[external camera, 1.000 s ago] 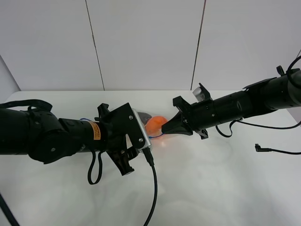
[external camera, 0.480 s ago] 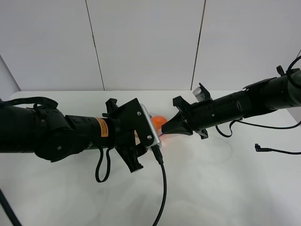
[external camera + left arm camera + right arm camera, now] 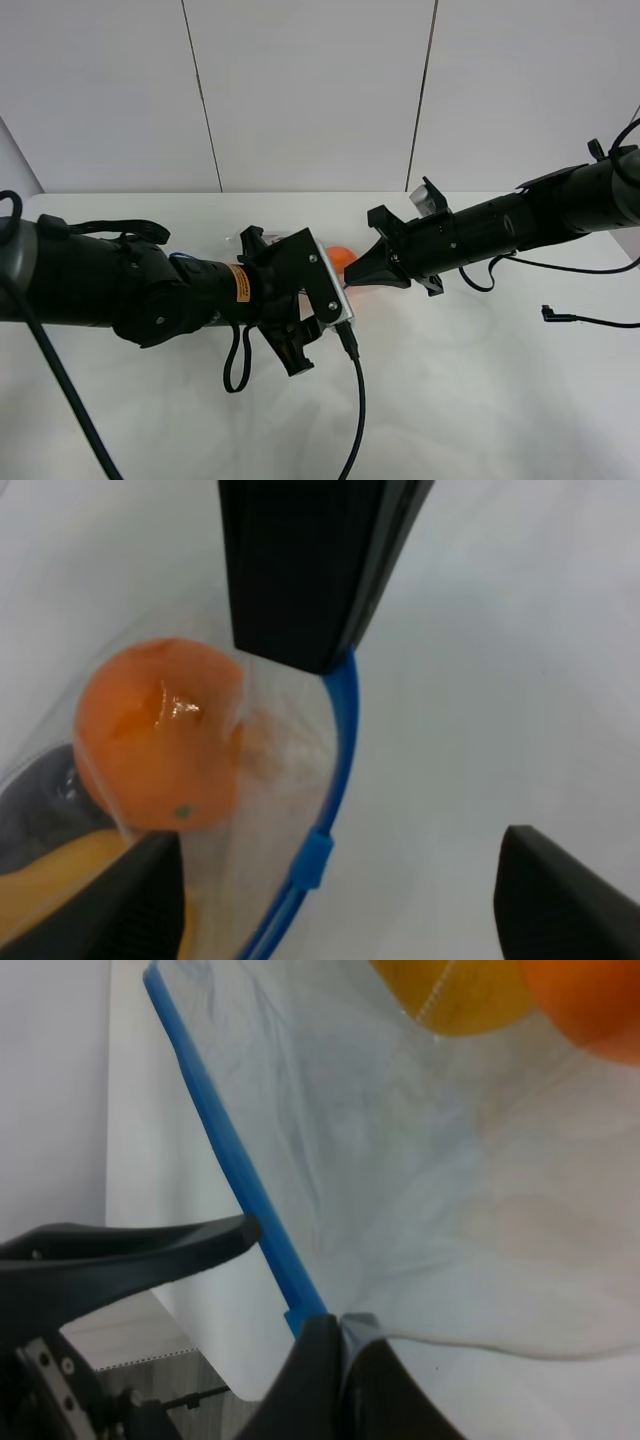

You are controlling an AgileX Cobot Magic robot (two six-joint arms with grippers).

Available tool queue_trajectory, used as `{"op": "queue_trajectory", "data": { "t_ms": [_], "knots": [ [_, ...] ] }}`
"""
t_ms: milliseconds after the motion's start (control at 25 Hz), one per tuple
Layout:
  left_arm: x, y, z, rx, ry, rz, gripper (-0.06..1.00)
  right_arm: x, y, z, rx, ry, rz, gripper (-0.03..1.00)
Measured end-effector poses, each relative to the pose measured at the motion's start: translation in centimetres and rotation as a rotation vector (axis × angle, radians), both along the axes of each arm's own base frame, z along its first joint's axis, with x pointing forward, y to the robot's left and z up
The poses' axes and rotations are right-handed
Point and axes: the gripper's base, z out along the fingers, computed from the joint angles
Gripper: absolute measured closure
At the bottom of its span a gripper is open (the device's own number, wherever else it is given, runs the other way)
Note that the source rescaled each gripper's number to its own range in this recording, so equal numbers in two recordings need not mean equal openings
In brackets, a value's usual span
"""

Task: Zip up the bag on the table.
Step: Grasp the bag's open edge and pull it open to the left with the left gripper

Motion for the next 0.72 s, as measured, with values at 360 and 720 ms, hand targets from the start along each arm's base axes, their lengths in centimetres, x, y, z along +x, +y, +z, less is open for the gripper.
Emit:
{"op": "queue_trajectory", "data": {
  "t_ms": [360,720],
  "knots": [
    [0.3,-0.3,-0.66,0.002,0.004,-0.001,0.17,-0.02,-0.01,-0.03,-0.004,-0.001,0.004,0.97],
    [0.36,-0.39,-0.51,-0.01,-0.014,-0.008,0.29,-0.03,-0.02,-0.03,-0.004,-0.001,0.005,0.97]
  ]
}}
